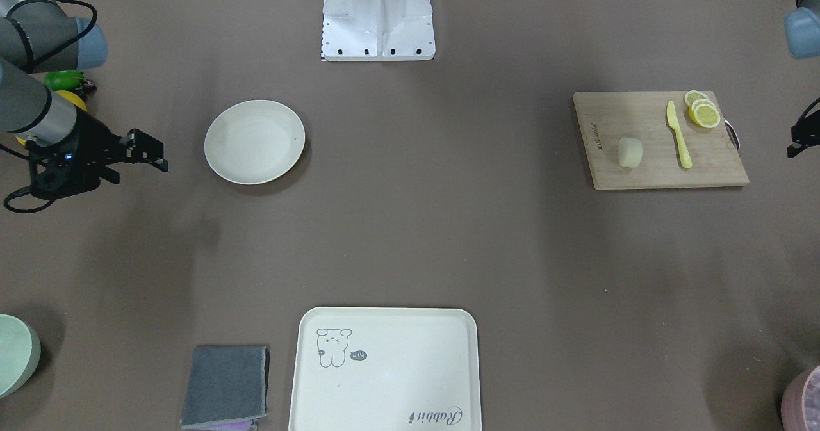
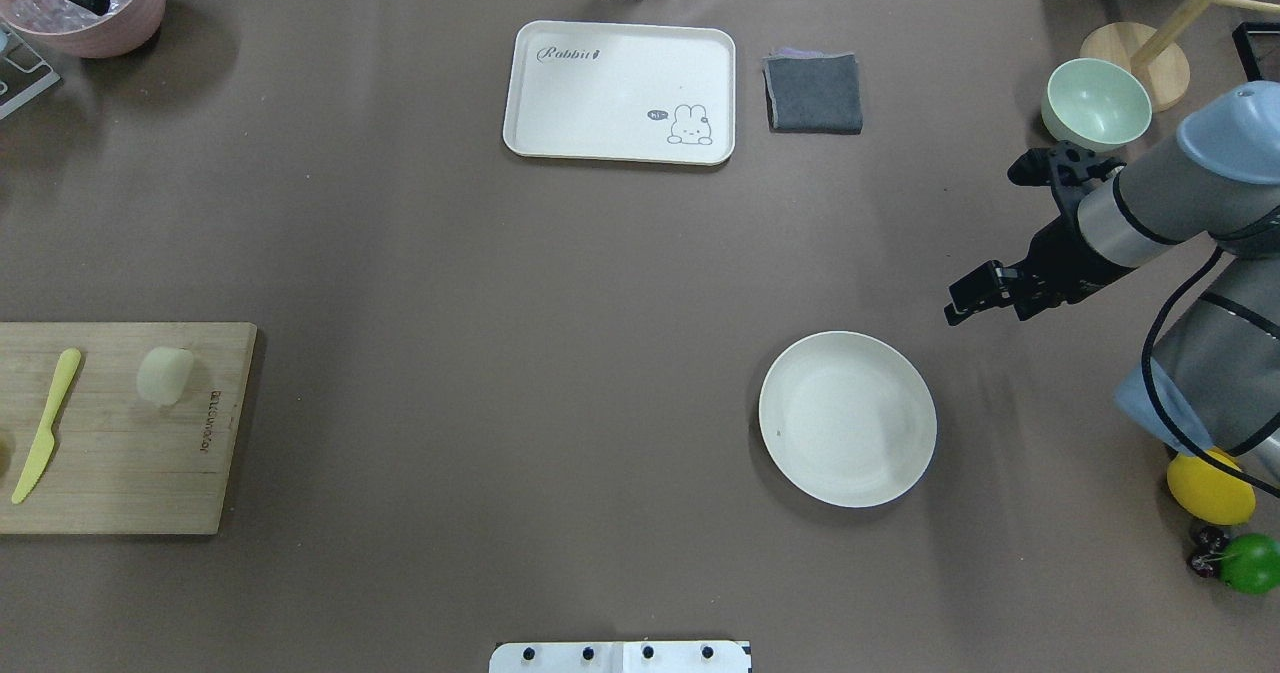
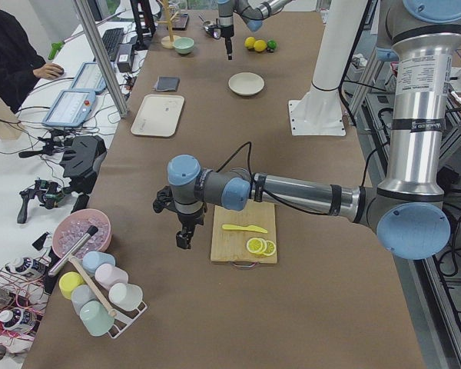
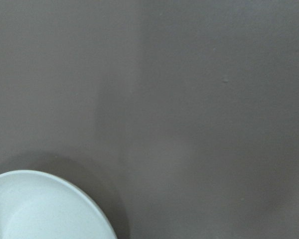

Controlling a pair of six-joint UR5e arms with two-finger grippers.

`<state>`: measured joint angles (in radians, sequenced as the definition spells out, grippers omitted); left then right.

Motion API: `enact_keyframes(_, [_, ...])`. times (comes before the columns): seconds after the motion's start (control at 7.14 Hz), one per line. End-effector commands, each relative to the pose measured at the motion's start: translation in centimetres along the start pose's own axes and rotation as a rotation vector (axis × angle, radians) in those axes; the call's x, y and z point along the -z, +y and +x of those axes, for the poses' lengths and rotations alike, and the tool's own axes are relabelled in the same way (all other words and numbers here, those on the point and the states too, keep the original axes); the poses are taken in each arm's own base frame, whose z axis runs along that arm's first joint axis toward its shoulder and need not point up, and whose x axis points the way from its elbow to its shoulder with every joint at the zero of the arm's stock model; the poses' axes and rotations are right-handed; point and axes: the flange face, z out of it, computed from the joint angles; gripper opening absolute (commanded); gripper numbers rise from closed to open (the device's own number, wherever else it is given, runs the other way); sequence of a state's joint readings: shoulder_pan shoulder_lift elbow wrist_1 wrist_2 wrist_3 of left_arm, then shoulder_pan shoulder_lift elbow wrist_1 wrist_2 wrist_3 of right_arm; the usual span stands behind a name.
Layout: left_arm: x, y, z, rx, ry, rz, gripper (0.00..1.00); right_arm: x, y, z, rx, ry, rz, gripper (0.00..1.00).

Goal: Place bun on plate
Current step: 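Reach the right gripper to the white plate's rim and grasp it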

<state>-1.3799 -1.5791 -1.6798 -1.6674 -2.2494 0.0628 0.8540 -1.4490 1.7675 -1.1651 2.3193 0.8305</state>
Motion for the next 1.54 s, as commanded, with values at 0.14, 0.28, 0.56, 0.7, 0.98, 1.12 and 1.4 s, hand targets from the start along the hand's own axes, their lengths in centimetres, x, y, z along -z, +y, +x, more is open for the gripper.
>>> enact_keyframes(0.14, [0.1, 0.0, 0.1, -0.002, 0.002, 0.006, 0.98, -4.5, 2.4, -2.7, 0.031, 0.013, -0.049, 0.80])
enact_keyframes(0.28, [0.6, -0.2, 0.4, -0.014, 0.001, 0.014, 0.98, -5.0, 2.7, -3.0, 0.039, 0.013, -0.060, 0.71])
enact_keyframes(0.56, [1.1, 0.0, 0.9, -0.015, 0.002, 0.024, 0.98, -6.2, 3.5, -3.6, 0.051, 0.014, -0.085, 0.67])
enact_keyframes(0.7, [1.1, 0.1, 0.9, -0.014, 0.002, 0.023, 0.98, -6.5, 3.6, -4.0, 0.056, 0.013, -0.090, 0.62])
enact_keyframes(0.98, [1.1, 0.0, 0.9, -0.014, 0.002, 0.024, 0.98, -6.6, 3.7, -4.1, 0.060, 0.011, -0.092, 0.00])
enact_keyframes(1.12, [0.9, 0.1, 0.9, -0.003, 0.016, 0.019, 0.98, -6.6, 3.7, -4.1, 0.060, 0.011, -0.094, 0.00])
enact_keyframes(1.4, [1.8, -0.5, 3.7, 0.172, 0.136, 0.027, 0.98, -6.0, 2.9, -6.1, 0.067, -0.014, -0.083, 0.00])
